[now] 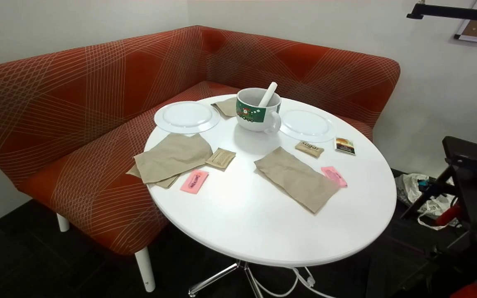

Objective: Get the marker from the green mug then put it on the table

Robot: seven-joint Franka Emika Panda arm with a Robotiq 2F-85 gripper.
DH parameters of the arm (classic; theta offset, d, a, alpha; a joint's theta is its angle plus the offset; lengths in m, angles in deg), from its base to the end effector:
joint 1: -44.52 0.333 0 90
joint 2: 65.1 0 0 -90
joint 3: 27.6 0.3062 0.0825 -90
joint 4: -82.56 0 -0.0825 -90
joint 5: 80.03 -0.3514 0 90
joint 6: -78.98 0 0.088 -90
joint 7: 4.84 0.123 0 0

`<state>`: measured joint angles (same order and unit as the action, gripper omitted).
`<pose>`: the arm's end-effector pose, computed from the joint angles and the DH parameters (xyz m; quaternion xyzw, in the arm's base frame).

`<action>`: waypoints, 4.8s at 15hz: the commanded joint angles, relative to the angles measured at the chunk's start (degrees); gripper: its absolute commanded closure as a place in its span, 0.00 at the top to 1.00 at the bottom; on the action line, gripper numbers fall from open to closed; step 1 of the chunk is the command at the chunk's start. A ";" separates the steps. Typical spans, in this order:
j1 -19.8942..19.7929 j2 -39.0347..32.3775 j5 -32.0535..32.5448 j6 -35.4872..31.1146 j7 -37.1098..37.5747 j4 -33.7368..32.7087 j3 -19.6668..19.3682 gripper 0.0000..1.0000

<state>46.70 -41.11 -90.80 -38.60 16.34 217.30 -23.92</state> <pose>0.4077 0.0564 0.4877 -0.9805 0.1727 -0.0410 0.0844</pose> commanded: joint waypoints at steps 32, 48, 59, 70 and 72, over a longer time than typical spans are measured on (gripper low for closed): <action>6.66 -49.15 27.41 -20.08 80.79 -26.78 -10.58 1.00; 6.58 -58.30 24.95 -18.38 78.92 -34.72 -11.64 0.62; 6.12 -61.73 23.43 -17.17 78.21 -37.78 -11.73 0.65; 5.26 -65.66 22.14 -14.21 77.62 -42.72 -12.14 0.66; 5.14 -66.51 21.90 -13.50 77.53 -43.70 -12.15 0.67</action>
<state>51.90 -105.87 -67.22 -54.96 95.49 176.86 -35.75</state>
